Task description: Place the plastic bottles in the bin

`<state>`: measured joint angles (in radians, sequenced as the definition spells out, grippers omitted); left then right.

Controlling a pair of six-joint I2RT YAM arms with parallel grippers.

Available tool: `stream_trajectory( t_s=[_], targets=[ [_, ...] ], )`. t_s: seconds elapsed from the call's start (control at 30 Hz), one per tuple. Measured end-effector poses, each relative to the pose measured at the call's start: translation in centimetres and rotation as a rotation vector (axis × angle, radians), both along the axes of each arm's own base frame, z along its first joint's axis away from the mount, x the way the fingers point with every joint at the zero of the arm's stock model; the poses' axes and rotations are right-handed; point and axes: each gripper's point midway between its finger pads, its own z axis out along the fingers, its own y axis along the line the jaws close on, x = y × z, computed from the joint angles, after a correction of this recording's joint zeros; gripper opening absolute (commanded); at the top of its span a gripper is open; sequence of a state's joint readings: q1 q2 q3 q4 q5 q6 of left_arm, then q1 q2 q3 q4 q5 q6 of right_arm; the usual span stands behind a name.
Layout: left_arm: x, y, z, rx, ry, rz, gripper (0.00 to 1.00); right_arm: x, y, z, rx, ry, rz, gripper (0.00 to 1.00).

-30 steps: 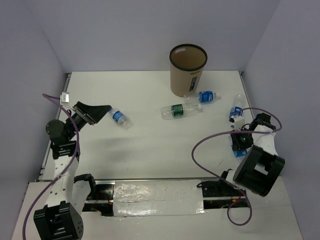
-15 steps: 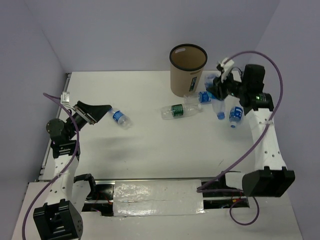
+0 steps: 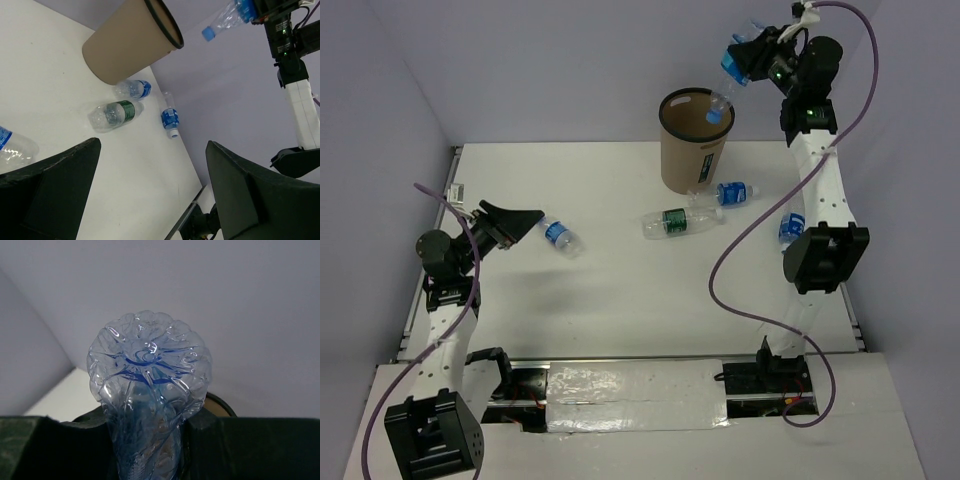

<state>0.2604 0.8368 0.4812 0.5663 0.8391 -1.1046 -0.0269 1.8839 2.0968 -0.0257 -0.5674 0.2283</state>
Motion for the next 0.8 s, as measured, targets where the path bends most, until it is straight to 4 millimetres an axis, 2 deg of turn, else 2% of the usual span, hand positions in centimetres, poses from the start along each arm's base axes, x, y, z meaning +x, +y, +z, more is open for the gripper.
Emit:
stream_trajectory(
  t_s=[0.17,0.23,0.33,0.37,0.43,0.47,0.57,0.67,0.73,0.8],
  targets=[
    [0.4,0.3,-0.7,0.024,0.021,0.018,0.99,3.6,-1.9,0.3,0.179,-0.009,-0.136,0.11],
    [0.6,0.5,-0.7,0.045,0.020,0.032,1.00,4.9,-2.6,-0.3,0.210,-0.014,-0.189,0.15],
    [1.1,1.1,-0.6,0.070,0.026,0.070,0.99,6.6,-2.7,-2.5,0.219,0.002,-0.237,0.32],
    [1.4,1.3,-0.6,0.081,0.028,0.085,1.00,6.9,-2.3,-3.9,0.211,0.018,-0.242,0.47],
    [1.9,1.6,-0.9,0.094,0.054,0.113,0.99,7.3,-1.6,-6.9,0.182,0.050,-0.239,0.68],
    [2.2,1.6,-1.2,0.101,0.069,0.122,0.99,7.5,-1.4,-8.4,0.168,0.074,-0.237,0.99],
    [3.2,1.4,-2.5,0.126,0.142,0.150,1.00,7.3,-0.4,-13.4,0.094,0.150,-0.207,1.00],
    [3.8,0.6,-4.2,0.160,0.229,0.168,1.00,6.3,-0.2,-16.2,0.027,0.201,-0.184,1.00],
    [4.2,0.3,-5.2,0.188,0.286,0.190,0.99,4.9,-0.3,-16.1,-0.010,0.210,-0.159,1.00],
    [4.8,0.3,-6.5,0.215,0.367,0.231,0.99,2.6,-0.4,-14.4,-0.035,0.200,-0.082,1.00]
  ],
)
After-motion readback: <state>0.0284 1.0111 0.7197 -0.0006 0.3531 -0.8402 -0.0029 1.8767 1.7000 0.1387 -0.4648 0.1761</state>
